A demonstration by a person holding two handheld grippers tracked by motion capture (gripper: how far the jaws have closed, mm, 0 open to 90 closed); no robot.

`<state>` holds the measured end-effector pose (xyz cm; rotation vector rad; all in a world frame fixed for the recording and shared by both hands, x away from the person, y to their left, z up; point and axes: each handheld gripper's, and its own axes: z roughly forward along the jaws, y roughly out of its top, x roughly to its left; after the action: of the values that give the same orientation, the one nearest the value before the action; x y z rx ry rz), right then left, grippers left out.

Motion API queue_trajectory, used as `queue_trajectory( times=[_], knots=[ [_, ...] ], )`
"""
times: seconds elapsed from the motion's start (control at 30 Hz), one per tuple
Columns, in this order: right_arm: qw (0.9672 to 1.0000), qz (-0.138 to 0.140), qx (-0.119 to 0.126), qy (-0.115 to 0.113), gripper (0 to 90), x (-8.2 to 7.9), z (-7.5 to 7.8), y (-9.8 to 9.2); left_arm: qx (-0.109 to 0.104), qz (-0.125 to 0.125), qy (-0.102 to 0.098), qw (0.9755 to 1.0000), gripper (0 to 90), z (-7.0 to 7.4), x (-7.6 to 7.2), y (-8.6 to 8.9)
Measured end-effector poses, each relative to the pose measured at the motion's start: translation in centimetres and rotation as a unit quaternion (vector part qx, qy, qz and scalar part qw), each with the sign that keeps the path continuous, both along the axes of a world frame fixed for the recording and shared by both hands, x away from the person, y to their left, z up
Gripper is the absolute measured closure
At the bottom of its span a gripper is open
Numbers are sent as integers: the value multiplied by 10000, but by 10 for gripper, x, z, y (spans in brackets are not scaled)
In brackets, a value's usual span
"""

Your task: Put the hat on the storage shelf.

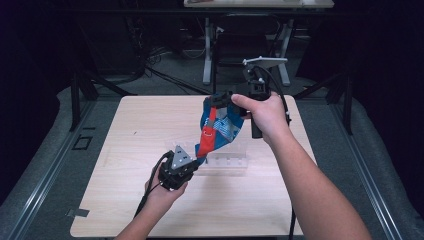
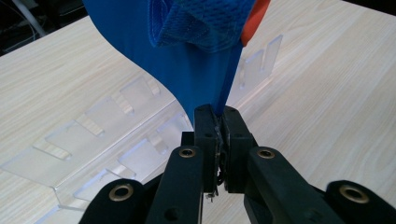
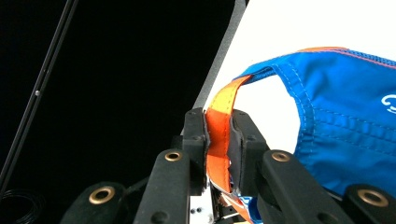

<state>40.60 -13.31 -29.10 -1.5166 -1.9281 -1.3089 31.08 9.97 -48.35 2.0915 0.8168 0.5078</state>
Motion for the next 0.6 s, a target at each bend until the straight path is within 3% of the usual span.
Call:
queue_trajectory(
  times=[0.6],
  knots=[
    [9998,-95,-27,173,780,9,-24,-2,23,27,114,9999,879,-14,6,1]
  ],
)
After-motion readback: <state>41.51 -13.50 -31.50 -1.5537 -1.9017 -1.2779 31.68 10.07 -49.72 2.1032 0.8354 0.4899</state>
